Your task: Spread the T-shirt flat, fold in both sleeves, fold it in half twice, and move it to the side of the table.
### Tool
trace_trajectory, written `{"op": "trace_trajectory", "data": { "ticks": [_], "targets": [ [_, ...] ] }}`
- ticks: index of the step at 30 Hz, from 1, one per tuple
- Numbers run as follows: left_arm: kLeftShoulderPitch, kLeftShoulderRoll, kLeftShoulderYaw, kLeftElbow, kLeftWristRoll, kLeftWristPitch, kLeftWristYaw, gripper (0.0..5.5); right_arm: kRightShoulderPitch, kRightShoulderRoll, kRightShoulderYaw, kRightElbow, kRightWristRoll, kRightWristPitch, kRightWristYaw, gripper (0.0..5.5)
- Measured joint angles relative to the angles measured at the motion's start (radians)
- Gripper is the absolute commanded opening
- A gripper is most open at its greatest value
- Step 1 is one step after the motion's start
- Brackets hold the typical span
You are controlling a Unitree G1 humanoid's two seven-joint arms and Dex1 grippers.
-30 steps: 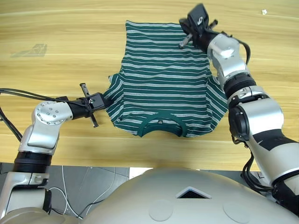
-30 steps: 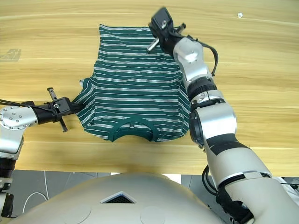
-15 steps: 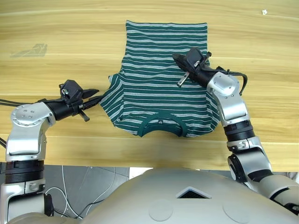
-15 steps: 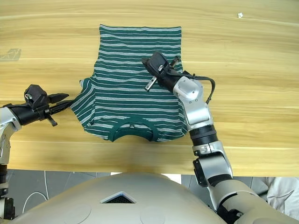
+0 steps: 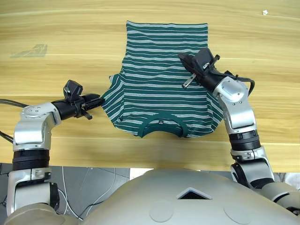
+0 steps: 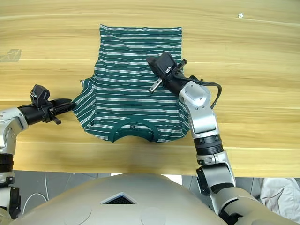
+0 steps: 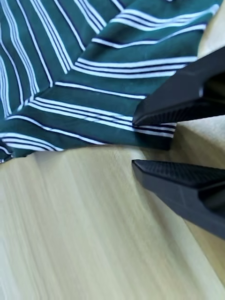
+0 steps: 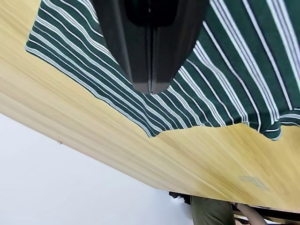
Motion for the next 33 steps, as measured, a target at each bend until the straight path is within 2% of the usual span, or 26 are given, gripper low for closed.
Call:
{"op": "trace_trajectory", "data": {
  "ticks": [10,18,26,30,33],
  "targets": [
    [0.038,0.011,-0.012,-0.039,0.015,-0.032,-0.056,0.02,0.027,-0.033,-0.034,-0.076,0.021,0.034,-0.021,0.00],
    [0.064,-0.002,0.021,-0.079,-0.020,-0.026,-0.062,0.02,0.031,-0.054,-0.060,-0.087,0.046,0.047,-0.033,0.00],
    [0.092,-0.032,0.091,-0.386,-0.180,0.071,-0.054,0.02,0.064,-0.081,-0.080,-0.108,0.064,0.053,-0.033,0.00],
    [0.092,-0.043,0.022,-0.463,-0.171,0.092,-0.024,0.02,0.069,-0.084,-0.080,-0.109,0.075,0.056,-0.033,0.00],
    [0.075,-0.074,-0.086,-0.480,-0.115,0.104,0.018,0.02,0.076,-0.094,-0.087,-0.123,0.076,0.064,-0.034,0.00]
  ]
}}
